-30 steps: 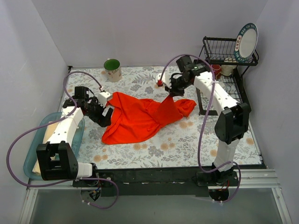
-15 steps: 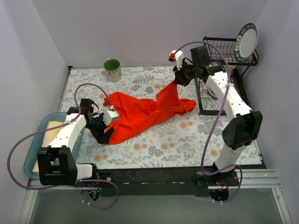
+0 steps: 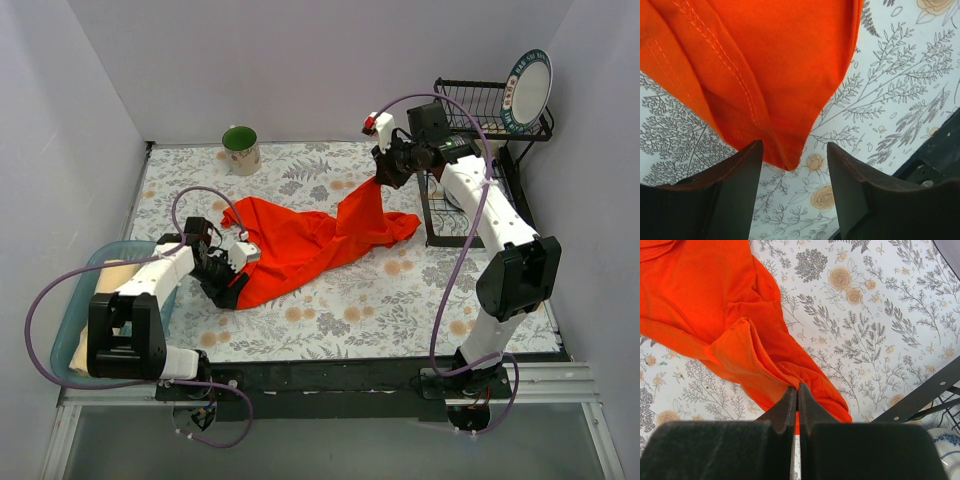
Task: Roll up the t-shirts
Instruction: Flatten out the T-shirt at the center of the board.
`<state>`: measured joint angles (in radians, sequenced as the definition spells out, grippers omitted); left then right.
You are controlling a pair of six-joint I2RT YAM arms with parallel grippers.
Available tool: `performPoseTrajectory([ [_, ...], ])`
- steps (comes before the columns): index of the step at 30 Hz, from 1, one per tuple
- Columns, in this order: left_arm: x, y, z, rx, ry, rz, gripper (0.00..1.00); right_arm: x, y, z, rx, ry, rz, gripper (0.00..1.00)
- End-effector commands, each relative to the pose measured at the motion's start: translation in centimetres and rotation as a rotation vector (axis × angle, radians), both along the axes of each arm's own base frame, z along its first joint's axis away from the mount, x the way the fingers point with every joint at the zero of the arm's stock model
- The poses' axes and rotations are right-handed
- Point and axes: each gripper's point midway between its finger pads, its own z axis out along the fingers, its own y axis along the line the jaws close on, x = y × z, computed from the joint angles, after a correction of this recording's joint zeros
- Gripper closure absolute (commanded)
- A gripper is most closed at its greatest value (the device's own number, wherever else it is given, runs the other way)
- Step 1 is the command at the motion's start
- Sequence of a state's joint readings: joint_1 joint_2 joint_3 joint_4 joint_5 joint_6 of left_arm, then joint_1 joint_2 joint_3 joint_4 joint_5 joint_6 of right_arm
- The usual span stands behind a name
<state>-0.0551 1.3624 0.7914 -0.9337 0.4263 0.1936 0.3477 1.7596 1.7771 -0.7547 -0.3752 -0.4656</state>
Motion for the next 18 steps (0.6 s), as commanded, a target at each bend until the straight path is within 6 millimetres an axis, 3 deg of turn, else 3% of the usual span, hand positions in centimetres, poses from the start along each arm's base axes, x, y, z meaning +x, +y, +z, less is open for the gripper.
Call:
performPoseTrajectory([
  [1, 0.8, -0.8, -0.8, 0.017, -0.022, 0.035, 0.52, -0.1, -0.2, 1.2, 0.032, -0.025, -0.007, 0.99],
  [5, -0.1, -1.0, -1.4, 0.040, 0.005, 0.033, 0.56, 0.0, -0.5, 1.2, 0.034, -0.029, -0.011, 0.99],
  [14, -0.2, 0.6, -1.1, 0.130, -0.031, 0.054, 0.57, -0.2, -0.8, 1.3, 0.047, -0.031, -0.014, 0.99],
  [18, -0.9, 1.1, -1.8, 0.152, -0.023, 0.072, 0.64, -0.2, -0.6, 1.7, 0.058, -0.034, -0.010, 0.99],
])
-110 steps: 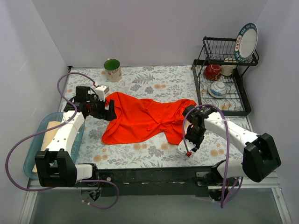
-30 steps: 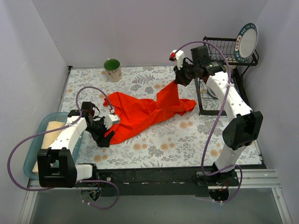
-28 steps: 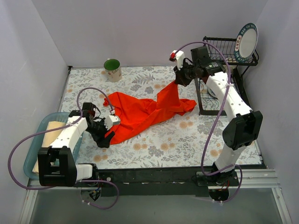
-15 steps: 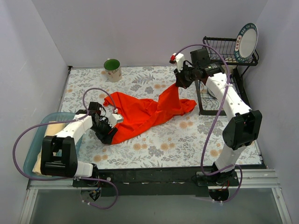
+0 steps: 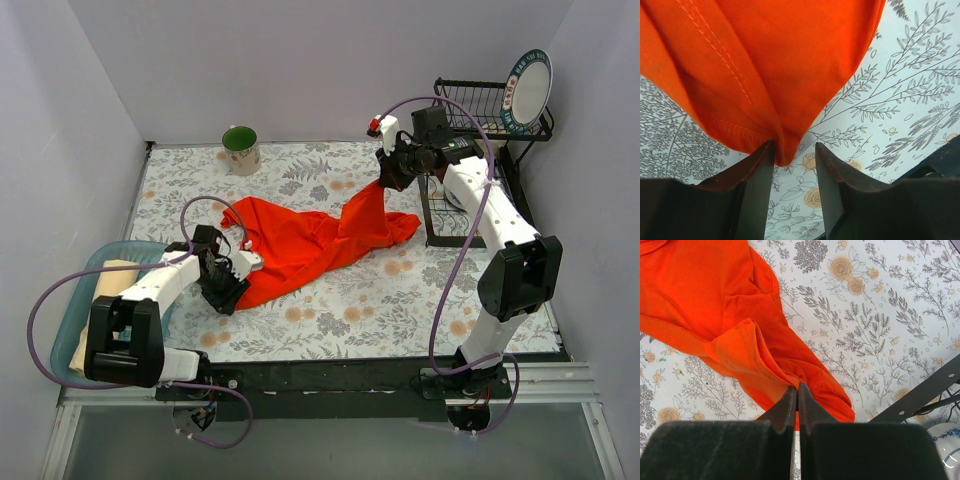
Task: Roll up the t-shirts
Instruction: Flatten out the T-shirt at the center of the board.
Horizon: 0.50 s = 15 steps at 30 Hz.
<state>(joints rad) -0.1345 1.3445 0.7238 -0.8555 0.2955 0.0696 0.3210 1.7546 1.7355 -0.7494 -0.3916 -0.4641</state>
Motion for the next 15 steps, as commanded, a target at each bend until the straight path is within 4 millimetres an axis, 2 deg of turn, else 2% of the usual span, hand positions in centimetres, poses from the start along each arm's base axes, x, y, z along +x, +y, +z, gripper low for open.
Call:
performPoseTrajectory([
  [1, -0.3, 0.7, -0.2, 0.037, -0.023, 0.027, 0.66, -0.1, 0.4, 3.0, 0.058, -0.072, 0.005, 0.99],
  [3, -0.1, 0.7, -0.3, 0.035, -0.034, 0.039, 0.71, -0.1, 0.3, 3.2, 0.058, -0.076, 0.004, 0.99],
  [4, 0.0, 0.7, -0.3, 0.036, -0.034, 0.051, 0.82, -0.1, 0.4, 3.3, 0.060, -0.079, 0.005, 0.99],
  [6, 0.5, 0.7, 0.1, 0.041, -0.048, 0.064, 0.97, -0.1, 0.3, 3.7, 0.061, -0.088, 0.003, 0.99],
  [9, 2.8, 0.0, 2.8, 0.008, -0.105, 0.115, 1.00, 0.5, -0.4, 5.9, 0.047, -0.167, -0.034, 0.99],
  [10, 4.0, -0.3, 4.2, -0.007, -0.146, 0.129, 1.00, 0.8, -0.8, 7.1, 0.049, -0.200, -0.060, 0.99],
  [11, 6.3, -0.7, 7.0, -0.040, -0.223, 0.175, 1.00, 1.7, -1.6, 8.6, 0.064, -0.245, -0.104, 0.99],
  [13, 9.2, -1.3, 11.4, -0.096, -0.352, 0.223, 1.00, 3.2, -3.5, 12.8, 0.101, -0.339, -0.208, 0.99],
  [14, 11.6, -1.6, 15.8, -0.136, -0.468, 0.252, 1.00, 3.9, -5.0, 14.4, 0.138, -0.359, -0.282, 0.99],
  [15, 13.0, -1.7, 18.2, -0.175, -0.531, 0.302, 1.00, 4.5, -6.1, 17.5, 0.159, -0.436, -0.327, 0.99],
])
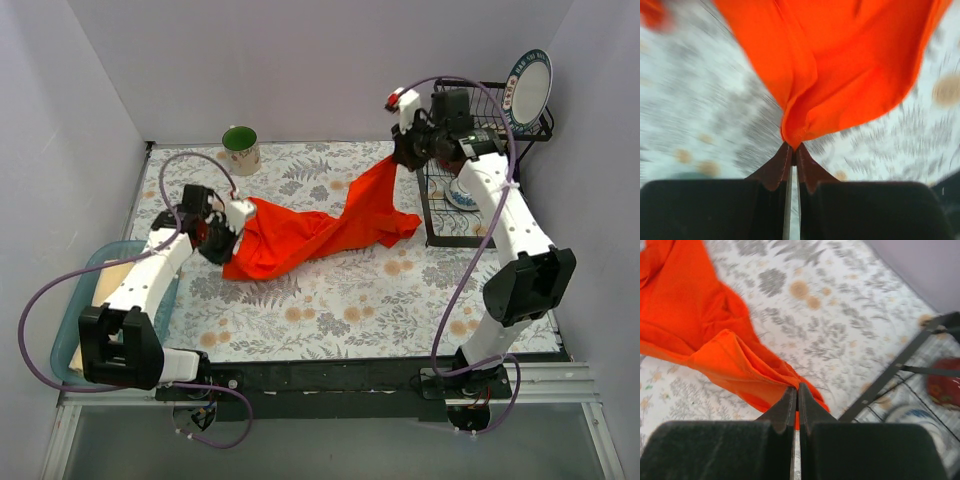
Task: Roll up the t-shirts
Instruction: Flatten out the T-shirt at the center of the board.
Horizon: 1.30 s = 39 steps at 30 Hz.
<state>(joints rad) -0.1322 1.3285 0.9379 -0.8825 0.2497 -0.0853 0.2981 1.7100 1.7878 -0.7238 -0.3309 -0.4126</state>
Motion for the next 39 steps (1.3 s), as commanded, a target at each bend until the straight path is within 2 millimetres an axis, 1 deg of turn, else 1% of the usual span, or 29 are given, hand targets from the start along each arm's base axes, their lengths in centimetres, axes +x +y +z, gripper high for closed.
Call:
performPoseTrajectory([
  [1, 8.2, -1.1, 14.5, -0.159, -0.441, 0.173, 1.00, 3.4, -5.3, 15.1, 0.138, -0.383, -0.254, 0.99],
  [2, 9.1, -1.1, 17.0, -0.176, -0.506, 0.201, 1.00, 3.7, -6.4, 16.4, 0.136, -0.420, -0.287, 0.99],
  [3, 10.6, -1.0, 21.1, -0.221, -0.609, 0.251, 1.00, 3.9, -7.0, 18.1, 0.137, -0.475, -0.309, 0.99],
  [4, 11.2, -0.8, 23.3, -0.236, -0.664, 0.277, 1.00, 3.4, -7.6, 20.3, 0.142, -0.536, -0.318, 0.99],
  [5, 11.8, -0.2, 25.1, -0.232, -0.718, 0.318, 1.00, 3.2, -8.1, 21.4, 0.140, -0.579, -0.330, 0.99],
  [6, 12.3, 0.0, 28.6, -0.266, -0.808, 0.346, 1.00, 3.0, -8.5, 22.3, 0.120, -0.623, -0.335, 0.99],
  [7, 12.5, 0.3, 30.2, -0.275, -0.852, 0.364, 1.00, 2.2, -8.8, 24.0, 0.126, -0.682, -0.336, 0.99],
  [8, 12.8, 0.9, 31.6, -0.270, -0.894, 0.395, 1.00, 1.8, -9.0, 24.6, 0.123, -0.710, -0.339, 0.99],
  [9, 12.8, 1.2, 34.4, -0.287, -0.971, 0.411, 1.00, 1.4, -9.2, 25.2, 0.118, -0.737, -0.341, 0.99],
  [11, 13.0, 2.0, 36.9, -0.287, -1.046, 0.453, 1.00, 0.1, -9.8, 27.0, 0.125, -0.797, -0.353, 0.99],
  [14, 12.6, 2.8, 40.4, -0.286, -1.151, 0.471, 1.00, -1.4, -10.3, 29.0, 0.130, -0.854, -0.362, 0.99],
  [15, 12.5, 2.9, 41.1, -0.286, -1.172, 0.473, 1.00, -1.9, -10.4, 29.4, 0.129, -0.869, -0.363, 0.99],
  [16, 12.0, 3.0, 42.7, -0.294, -1.212, 0.470, 1.00, -2.8, -10.7, 30.3, 0.135, -0.891, -0.366, 0.99],
  [18, 11.7, 3.4, 44.5, -0.303, -1.256, 0.485, 1.00, -3.8, -10.9, 31.4, 0.142, -0.926, -0.370, 0.99],
  [19, 11.5, 3.5, 45.3, -0.309, -1.274, 0.492, 1.00, -4.9, -11.1, 32.4, 0.152, -0.953, -0.369, 0.99],
  [20, 10.7, 3.7, 47.2, -0.326, -1.315, 0.498, 1.00, -5.6, -11.1, 33.0, 0.162, -0.971, -0.362, 0.99],
  [22, 10.0, 3.7, 48.7, -0.339, -1.347, 0.493, 1.00, -7.3, -11.2, 34.4, 0.187, -1.000, -0.356, 0.99],
  [23, 9.1, 3.9, 50.2, -0.350, -1.383, 0.492, 1.00, -8.2, -11.0, 34.9, 0.204, -1.006, -0.343, 0.99],
  [27, 6.1, 4.4, 53.6, -0.356, -1.486, 0.480, 1.00, -11.4, -10.7, 36.5, 0.229, -1.046, -0.298, 0.99],
  [28, 4.9, 4.5, 54.5, -0.360, -1.516, 0.476, 1.00, -12.8, -10.9, 37.3, 0.238, -1.073, -0.290, 0.99],
  [30, 3.4, 4.8, 55.5, -0.366, -1.551, 0.479, 1.00, -14.5, -10.9, 38.3, 0.243, -1.111, -0.269, 0.99],
  [31, 2.6, 5.1, 55.9, -0.361, -1.569, 0.483, 1.00, -15.9, -11.1, 39.1, 0.251, -1.140, -0.266, 0.99],
  [33, 0.6, 5.5, 56.8, -0.370, -1.607, 0.488, 1.00, -17.4, -11.1, 39.8, 0.265, -1.162, -0.255, 0.99],
  [34, -0.3, 5.6, 57.2, -0.373, -1.622, 0.488, 1.00, -19.0, -11.3, 40.5, 0.275, -1.188, -0.247, 0.99],
  [35, -1.7, 5.7, 57.7, -0.377, -1.644, 0.481, 1.00, -20.0, -11.0, 40.8, 0.284, -1.201, -0.220, 0.99],
  [36, -2.5, 5.8, 58.0, -0.380, -1.658, 0.481, 1.00, -21.0, -11.0, 41.1, 0.294, -1.216, -0.208, 0.99],
  [37, -3.4, 5.9, 58.3, -0.386, -1.672, 0.482, 1.00, -22.9, -11.1, 41.7, 0.321, -1.239, -0.201, 0.99],
  [38, -4.4, 6.1, 58.7, -0.387, -1.691, 0.487, 1.00, -23.8, -11.1, 41.9, 0.339, -1.247, -0.195, 0.99],
  [39, -6.1, 6.1, 59.2, -0.400, -1.718, 0.478, 1.00, -24.7, -11.2, 42.1, 0.354, -1.253, -0.193, 0.99],
])
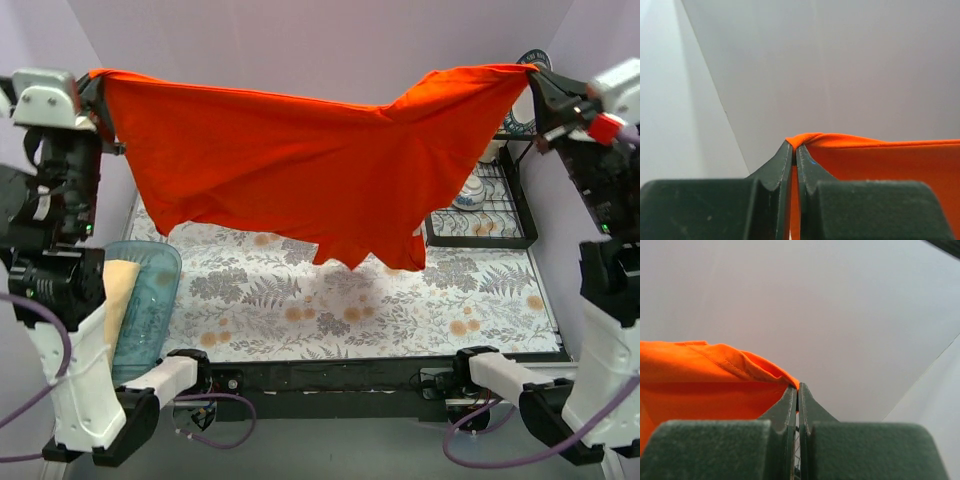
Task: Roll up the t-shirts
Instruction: Flatten out the T-shirt at the center of the board.
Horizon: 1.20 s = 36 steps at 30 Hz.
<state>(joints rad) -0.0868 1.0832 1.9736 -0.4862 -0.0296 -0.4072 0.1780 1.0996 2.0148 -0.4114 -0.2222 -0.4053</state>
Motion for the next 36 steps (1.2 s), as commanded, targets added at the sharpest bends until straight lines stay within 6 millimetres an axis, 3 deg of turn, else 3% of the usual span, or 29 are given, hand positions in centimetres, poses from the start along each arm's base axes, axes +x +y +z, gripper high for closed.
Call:
performPoseTrajectory([
  [1, -6.4, 1.2, 3.3, -0.006, -0.141, 0.035, 1.00, -7.9, -0.6, 4.0, 0.066, -0.169, 0.057, 0.99],
  [3, -9.2, 1.0, 3.9, -0.004, -0.188, 0.019, 1.00, -9.1, -0.9, 3.8, 0.087, -0.186, 0.061, 0.99],
  [4, -10.0, 1.0, 4.0, -0.006, -0.199, 0.014, 1.00, -10.9, -1.4, 4.1, 0.100, -0.216, 0.049, 0.99],
  [9, -12.5, 1.2, 4.6, -0.017, -0.247, 0.025, 1.00, -14.8, -1.9, 5.3, 0.127, -0.297, 0.045, 0.99],
  [12, -12.0, 0.4, 4.9, 0.010, -0.250, -0.015, 1.00, -14.4, -1.8, 5.9, 0.120, -0.298, 0.039, 0.99],
  [13, -11.5, 0.2, 4.9, 0.018, -0.243, -0.021, 1.00, -13.4, -1.7, 6.0, 0.116, -0.282, 0.036, 0.99],
  [15, -9.3, 0.1, 4.0, 0.029, -0.202, -0.024, 1.00, -11.9, -1.6, 5.7, 0.100, -0.256, 0.033, 0.99],
  [18, -5.3, -0.3, 1.7, 0.058, -0.106, -0.032, 1.00, -7.6, -1.1, 3.3, 0.077, -0.165, 0.033, 0.99],
  [21, 0.1, -0.7, -3.4, 0.078, 0.059, -0.050, 1.00, -2.9, -0.7, -0.1, 0.086, -0.044, 0.040, 0.99],
  [22, 2.1, -0.9, -6.0, 0.079, 0.131, -0.063, 1.00, -0.8, -0.3, -1.2, 0.112, 0.020, 0.058, 0.99],
  [24, 4.1, -1.8, -9.0, 0.089, 0.187, -0.109, 1.00, 1.6, 0.8, -3.2, 0.105, 0.108, 0.115, 0.99],
  [25, 5.0, -2.1, -10.5, 0.088, 0.223, -0.127, 1.00, 3.8, 1.3, -4.7, 0.112, 0.170, 0.132, 0.99],
  [26, 6.7, -2.5, -13.7, 0.074, 0.299, -0.151, 1.00, 4.9, 1.8, -5.9, 0.131, 0.222, 0.161, 0.99],
  [27, 8.2, -2.7, -16.0, 0.066, 0.358, -0.166, 1.00, 7.5, 2.3, -8.9, 0.133, 0.310, 0.172, 0.99],
  [28, 9.1, -3.2, -18.3, 0.064, 0.415, -0.194, 1.00, 8.6, 2.8, -10.7, 0.128, 0.358, 0.191, 0.99],
  [29, 10.5, -3.5, -22.3, 0.058, 0.504, -0.212, 1.00, 9.7, 3.2, -12.5, 0.131, 0.406, 0.200, 0.99],
  [30, 11.4, -3.8, -25.1, 0.046, 0.565, -0.229, 1.00, 12.3, 3.4, -17.4, 0.131, 0.511, 0.193, 0.99],
  [31, 12.5, -4.7, -28.6, 0.048, 0.645, -0.283, 1.00, 13.2, 4.1, -19.6, 0.125, 0.553, 0.205, 0.99],
  [32, 13.2, -5.2, -30.9, 0.050, 0.684, -0.310, 1.00, 14.3, 4.4, -22.7, 0.119, 0.613, 0.205, 0.99],
  [34, 14.7, -5.9, -40.2, 0.023, 0.880, -0.358, 1.00, 17.0, 5.4, -31.0, 0.100, 0.754, 0.207, 0.99],
  [35, 15.4, -6.4, -42.5, 0.017, 0.909, -0.389, 1.00, 17.9, 5.7, -33.5, 0.087, 0.798, 0.204, 0.99],
  [36, 15.9, -6.5, -45.5, 0.005, 0.973, -0.395, 1.00, 19.7, 6.0, -37.9, 0.066, 0.888, 0.194, 0.99],
])
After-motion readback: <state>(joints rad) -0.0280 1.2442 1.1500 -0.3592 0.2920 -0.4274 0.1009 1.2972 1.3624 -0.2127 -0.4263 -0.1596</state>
